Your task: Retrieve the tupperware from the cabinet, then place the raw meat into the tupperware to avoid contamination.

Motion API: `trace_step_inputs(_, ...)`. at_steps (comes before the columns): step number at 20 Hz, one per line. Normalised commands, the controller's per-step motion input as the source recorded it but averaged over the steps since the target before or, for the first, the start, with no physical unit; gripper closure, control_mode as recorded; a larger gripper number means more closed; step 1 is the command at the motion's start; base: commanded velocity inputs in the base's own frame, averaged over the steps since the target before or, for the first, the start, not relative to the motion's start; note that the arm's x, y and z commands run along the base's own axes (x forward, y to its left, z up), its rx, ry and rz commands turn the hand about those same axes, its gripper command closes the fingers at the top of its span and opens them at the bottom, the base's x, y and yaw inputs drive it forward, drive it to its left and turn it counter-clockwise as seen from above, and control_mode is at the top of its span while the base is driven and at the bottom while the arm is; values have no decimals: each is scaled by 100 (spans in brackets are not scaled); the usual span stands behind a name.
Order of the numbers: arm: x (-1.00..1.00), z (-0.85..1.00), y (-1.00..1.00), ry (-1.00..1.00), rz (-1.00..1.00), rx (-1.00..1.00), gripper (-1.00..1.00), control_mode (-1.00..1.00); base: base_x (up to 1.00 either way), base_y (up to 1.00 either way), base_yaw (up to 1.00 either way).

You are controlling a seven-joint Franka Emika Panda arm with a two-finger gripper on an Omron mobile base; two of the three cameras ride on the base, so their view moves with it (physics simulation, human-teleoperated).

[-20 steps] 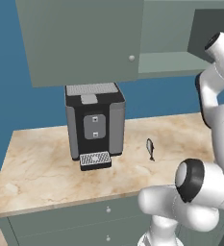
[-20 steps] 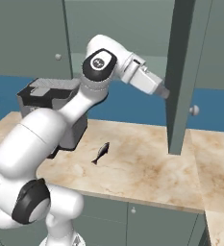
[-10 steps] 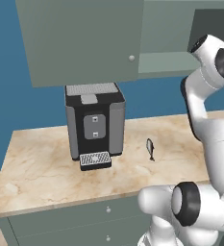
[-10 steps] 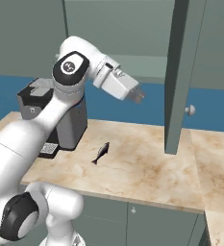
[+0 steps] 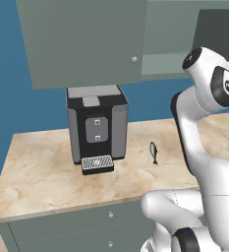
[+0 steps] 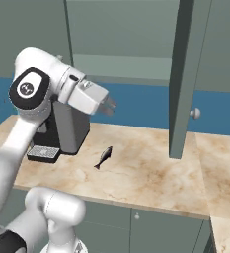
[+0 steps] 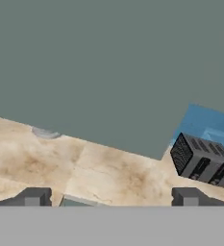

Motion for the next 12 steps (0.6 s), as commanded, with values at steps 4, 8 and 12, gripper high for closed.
trace_step_inputs(4, -26, 0, 57, 0, 26, -1, -100, -100, 0, 0, 0)
trace_step_inputs(8, -14, 0, 50, -1, 28, -1, -100, -100, 0, 0, 0)
trace_step_inputs(12, -3, 0, 45, -1, 30, 0, -100, -100, 0, 0, 0)
